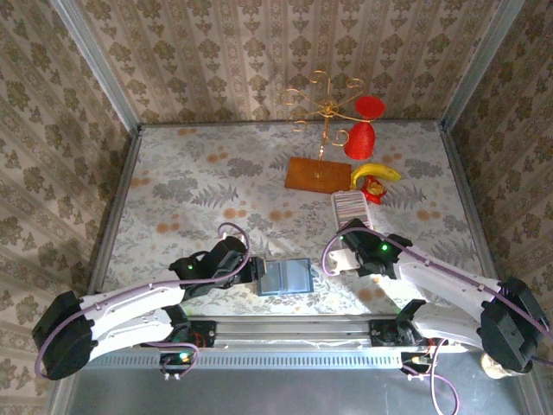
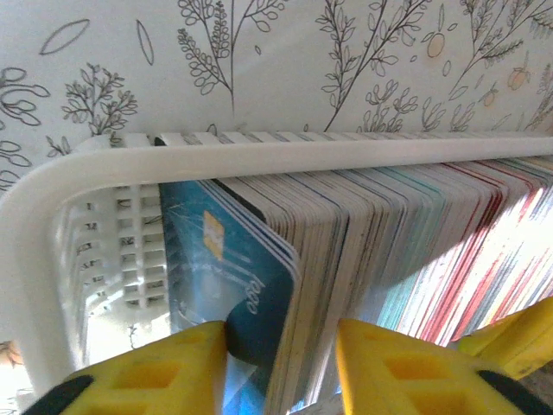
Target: Put the credit cards into the card holder
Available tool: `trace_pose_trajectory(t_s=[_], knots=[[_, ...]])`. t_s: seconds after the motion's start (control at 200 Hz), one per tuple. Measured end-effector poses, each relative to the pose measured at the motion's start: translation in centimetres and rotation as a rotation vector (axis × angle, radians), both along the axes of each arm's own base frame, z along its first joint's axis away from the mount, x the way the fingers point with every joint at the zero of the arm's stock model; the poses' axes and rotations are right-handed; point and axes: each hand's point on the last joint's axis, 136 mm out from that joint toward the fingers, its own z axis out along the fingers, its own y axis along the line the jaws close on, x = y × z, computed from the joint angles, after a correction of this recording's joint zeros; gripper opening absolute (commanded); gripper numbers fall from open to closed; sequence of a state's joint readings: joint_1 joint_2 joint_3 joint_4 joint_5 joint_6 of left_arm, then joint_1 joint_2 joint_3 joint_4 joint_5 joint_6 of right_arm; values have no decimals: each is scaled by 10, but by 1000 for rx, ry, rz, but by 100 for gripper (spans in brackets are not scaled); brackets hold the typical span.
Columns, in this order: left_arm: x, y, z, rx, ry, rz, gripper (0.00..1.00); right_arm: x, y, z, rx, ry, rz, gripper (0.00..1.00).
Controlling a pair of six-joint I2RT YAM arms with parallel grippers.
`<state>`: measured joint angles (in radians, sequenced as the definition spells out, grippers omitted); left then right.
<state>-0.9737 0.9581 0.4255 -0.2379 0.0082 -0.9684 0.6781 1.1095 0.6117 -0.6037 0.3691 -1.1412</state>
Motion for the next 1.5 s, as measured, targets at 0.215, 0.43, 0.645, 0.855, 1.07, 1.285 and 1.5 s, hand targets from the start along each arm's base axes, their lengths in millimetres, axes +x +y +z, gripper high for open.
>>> trace_pose_trajectory(t_s=[0.215,0.43,0.645,0.855,1.07,1.285,1.5], knots=[[0,0,0,-2,3,4,42,-5,-1,-1,1,20,6,22],[0,0,0,-3,4,5,42,-5,-1,1,6,14,6,21],[0,0,0,-3,5,6,42,-6,-1,4,20,8,5,16],[-1,-1,0,-3,4,1,42,-10,-1,6,31,12,10,16],[-3,-2,0,-4,6,-4,41,-9,0,10,51,-5,-1,31],[-4,-2,0,-7,10,-1,41,-2,5,11,68,-29,-3,55],[-3,-2,0,-8,12,2,41,4,7,2,45,-21,-9,89]])
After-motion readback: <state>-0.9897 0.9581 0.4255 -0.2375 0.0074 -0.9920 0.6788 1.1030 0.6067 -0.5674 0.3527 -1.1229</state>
